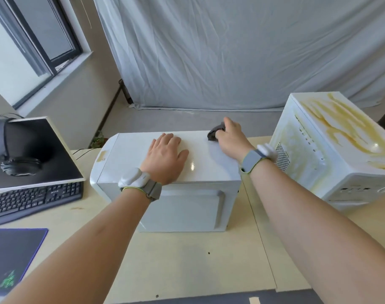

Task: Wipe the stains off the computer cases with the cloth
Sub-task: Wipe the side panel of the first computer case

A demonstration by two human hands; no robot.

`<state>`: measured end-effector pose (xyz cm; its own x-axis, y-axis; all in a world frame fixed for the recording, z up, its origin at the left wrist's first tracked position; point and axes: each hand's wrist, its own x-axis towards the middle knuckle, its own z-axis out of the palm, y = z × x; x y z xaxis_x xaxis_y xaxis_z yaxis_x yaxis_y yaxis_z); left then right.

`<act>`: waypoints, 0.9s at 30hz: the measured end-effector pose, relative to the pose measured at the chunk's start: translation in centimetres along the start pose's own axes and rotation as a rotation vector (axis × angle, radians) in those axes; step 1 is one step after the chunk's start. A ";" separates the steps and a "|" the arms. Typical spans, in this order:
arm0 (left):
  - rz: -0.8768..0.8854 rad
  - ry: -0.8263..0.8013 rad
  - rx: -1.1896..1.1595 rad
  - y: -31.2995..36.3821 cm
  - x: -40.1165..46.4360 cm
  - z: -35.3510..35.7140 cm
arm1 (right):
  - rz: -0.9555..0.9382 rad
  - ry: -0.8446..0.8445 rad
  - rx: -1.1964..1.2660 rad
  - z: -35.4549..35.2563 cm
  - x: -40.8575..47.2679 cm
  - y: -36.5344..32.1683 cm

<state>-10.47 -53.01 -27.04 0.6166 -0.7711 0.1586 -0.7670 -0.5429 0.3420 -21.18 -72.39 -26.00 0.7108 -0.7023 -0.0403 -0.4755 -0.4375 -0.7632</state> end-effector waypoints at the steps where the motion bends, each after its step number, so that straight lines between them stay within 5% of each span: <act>1: -0.001 0.008 0.003 0.2 0.0 0.0 | 0.043 0.005 0.150 -0.4 0.4 0.3; 3: -0.013 0.023 0.006 0.6 0.0 -0.1 | 0.066 0.022 0.337 -0.7 0.2 1.1; 14: -0.072 -0.035 0.070 1.1 0.3 -0.4 | -0.168 0.059 0.303 1.3 -14.2 3.6; 23: -0.092 -0.052 0.098 1.3 0.1 -0.6 | 0.013 -0.010 0.593 -0.7 -3.0 2.1; 27: -0.088 -0.047 0.096 1.3 0.1 -0.4 | 0.065 0.003 0.974 -1.2 -2.0 3.2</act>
<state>-11.34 -53.71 -26.20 0.6752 -0.7324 0.0877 -0.7250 -0.6370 0.2619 -24.76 -73.07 -27.56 0.6964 -0.7106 -0.1003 0.1239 0.2567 -0.9585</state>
